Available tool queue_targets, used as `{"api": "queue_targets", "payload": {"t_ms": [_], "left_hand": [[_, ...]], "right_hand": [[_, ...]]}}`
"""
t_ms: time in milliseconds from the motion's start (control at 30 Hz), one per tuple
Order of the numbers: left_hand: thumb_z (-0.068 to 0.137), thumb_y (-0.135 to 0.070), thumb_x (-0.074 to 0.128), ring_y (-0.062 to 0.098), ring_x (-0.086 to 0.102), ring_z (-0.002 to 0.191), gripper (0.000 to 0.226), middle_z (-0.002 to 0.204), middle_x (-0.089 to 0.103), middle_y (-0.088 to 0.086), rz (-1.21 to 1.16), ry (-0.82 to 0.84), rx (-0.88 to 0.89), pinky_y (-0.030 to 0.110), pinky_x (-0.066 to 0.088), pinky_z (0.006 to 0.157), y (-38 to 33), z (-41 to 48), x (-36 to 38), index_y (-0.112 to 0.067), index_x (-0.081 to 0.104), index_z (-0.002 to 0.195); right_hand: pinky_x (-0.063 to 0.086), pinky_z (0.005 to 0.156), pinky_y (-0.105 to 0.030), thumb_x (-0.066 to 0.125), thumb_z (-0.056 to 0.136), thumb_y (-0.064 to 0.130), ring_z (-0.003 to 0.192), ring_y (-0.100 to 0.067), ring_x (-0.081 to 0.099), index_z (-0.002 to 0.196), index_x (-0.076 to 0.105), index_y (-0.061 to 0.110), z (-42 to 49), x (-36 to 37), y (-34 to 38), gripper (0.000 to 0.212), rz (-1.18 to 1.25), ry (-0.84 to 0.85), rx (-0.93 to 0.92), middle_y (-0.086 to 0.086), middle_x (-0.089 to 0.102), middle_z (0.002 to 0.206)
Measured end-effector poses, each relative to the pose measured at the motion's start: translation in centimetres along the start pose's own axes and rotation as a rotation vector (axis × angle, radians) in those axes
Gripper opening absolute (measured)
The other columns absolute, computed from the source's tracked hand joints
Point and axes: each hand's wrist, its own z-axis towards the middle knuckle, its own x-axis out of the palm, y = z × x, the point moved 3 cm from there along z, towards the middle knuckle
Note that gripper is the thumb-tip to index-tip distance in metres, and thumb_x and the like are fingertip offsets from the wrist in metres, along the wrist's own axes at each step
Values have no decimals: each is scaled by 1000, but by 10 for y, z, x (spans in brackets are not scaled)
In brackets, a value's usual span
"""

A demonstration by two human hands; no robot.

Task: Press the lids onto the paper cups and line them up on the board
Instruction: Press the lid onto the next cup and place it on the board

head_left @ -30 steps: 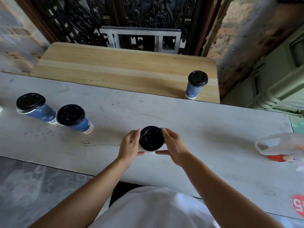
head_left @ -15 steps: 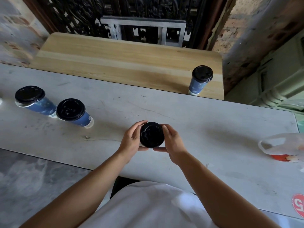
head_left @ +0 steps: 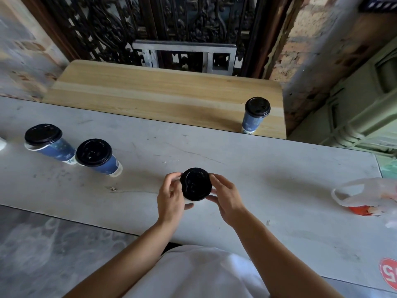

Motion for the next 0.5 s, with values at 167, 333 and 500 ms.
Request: {"api": "queue_targets", "payload": {"t_ms": [167,333,500], "left_hand": [[95,-40,63,15,64,93,19,95,63,-3,118,27,-55,39,63,54,0,10,-10,-22,66,91],[94,-48,63,21,63,94,29,95,62,4,202,126,-86,44,63,55,1,25,-18,-20,68,87],[98,-33,61,20,63,99,12,103,66,4,198,246,11,49,64,59,-2,38,-22,-25,68,94]], "right_hand": [[60,87,-47,53,104,36,112,-25,67,113,73,19,-9,-2,3,28,-30,54,49,-4,73,116],[61,83,-55,50,105,37,110,-30,68,113,72,18,-6,5,10,30,-89,112,87,-10,71,116],[64,73,-47,47,105,37,115,-32,65,106,71,22,-1,14,14,28,-188,86,83,-13,67,121]]}}
